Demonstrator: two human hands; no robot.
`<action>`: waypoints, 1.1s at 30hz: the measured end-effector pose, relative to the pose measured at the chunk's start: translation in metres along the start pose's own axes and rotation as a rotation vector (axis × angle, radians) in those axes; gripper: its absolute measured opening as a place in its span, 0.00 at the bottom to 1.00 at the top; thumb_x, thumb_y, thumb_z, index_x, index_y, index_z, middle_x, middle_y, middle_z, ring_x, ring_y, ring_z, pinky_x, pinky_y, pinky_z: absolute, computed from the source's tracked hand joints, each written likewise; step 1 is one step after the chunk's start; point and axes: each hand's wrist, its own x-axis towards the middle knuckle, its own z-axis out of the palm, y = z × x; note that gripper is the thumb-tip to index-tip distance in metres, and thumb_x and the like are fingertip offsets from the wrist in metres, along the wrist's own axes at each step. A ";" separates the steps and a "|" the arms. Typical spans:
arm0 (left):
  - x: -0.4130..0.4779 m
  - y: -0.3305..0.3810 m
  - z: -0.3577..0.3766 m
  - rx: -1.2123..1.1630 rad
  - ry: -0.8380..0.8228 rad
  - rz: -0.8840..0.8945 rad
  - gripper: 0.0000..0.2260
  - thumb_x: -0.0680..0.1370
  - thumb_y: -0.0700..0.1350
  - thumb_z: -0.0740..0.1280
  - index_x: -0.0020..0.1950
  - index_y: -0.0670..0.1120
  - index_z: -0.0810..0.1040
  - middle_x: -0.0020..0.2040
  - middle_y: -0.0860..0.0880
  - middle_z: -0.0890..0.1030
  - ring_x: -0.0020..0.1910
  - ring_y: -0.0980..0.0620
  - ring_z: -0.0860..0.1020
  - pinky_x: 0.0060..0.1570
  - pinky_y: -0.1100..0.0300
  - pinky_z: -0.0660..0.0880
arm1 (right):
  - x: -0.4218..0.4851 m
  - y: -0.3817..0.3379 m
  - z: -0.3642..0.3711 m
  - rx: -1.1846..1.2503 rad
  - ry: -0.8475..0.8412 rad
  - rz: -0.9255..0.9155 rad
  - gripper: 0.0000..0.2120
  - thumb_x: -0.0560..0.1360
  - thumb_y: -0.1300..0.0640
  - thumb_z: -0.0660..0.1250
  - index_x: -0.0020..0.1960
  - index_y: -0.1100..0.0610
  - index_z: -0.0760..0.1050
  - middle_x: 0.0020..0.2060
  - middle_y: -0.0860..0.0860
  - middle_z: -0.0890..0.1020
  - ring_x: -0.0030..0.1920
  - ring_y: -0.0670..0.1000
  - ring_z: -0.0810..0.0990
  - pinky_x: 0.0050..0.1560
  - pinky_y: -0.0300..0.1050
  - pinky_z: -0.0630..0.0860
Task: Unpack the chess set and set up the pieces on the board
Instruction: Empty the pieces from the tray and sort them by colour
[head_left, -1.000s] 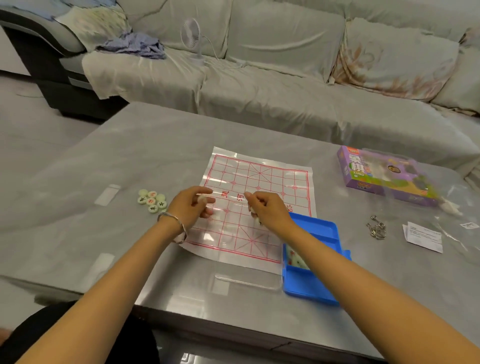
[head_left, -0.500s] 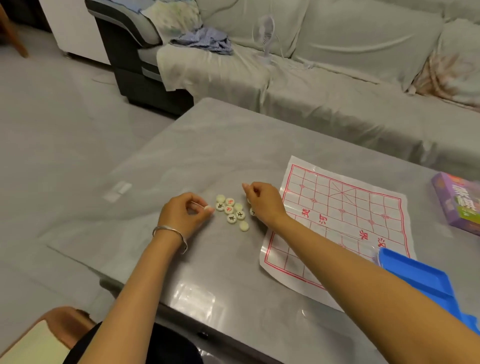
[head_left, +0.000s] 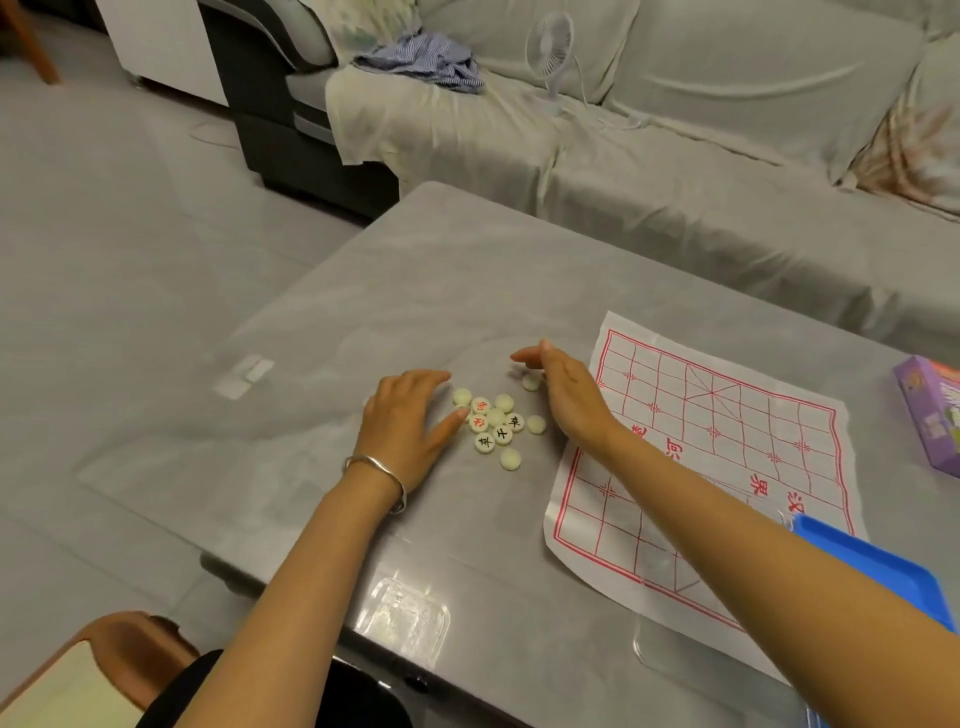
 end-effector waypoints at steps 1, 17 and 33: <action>-0.001 0.004 0.002 -0.024 -0.056 0.043 0.34 0.71 0.67 0.52 0.71 0.49 0.66 0.71 0.48 0.67 0.70 0.47 0.63 0.67 0.57 0.59 | -0.003 0.001 -0.008 -0.017 -0.043 0.015 0.24 0.82 0.47 0.43 0.61 0.53 0.75 0.58 0.48 0.77 0.59 0.45 0.72 0.56 0.34 0.64; -0.015 0.052 0.013 0.149 -0.223 0.141 0.26 0.81 0.55 0.50 0.76 0.48 0.49 0.77 0.51 0.48 0.76 0.52 0.45 0.72 0.58 0.42 | -0.089 -0.011 -0.059 -0.171 -0.162 0.006 0.30 0.76 0.39 0.42 0.76 0.47 0.50 0.75 0.42 0.53 0.72 0.38 0.52 0.67 0.35 0.48; -0.094 0.235 0.123 0.001 -0.624 0.471 0.43 0.71 0.66 0.63 0.76 0.52 0.44 0.77 0.54 0.47 0.75 0.53 0.47 0.73 0.55 0.47 | -0.240 0.090 -0.210 -0.368 -0.027 0.239 0.14 0.76 0.53 0.65 0.61 0.53 0.75 0.53 0.45 0.78 0.53 0.43 0.77 0.48 0.29 0.71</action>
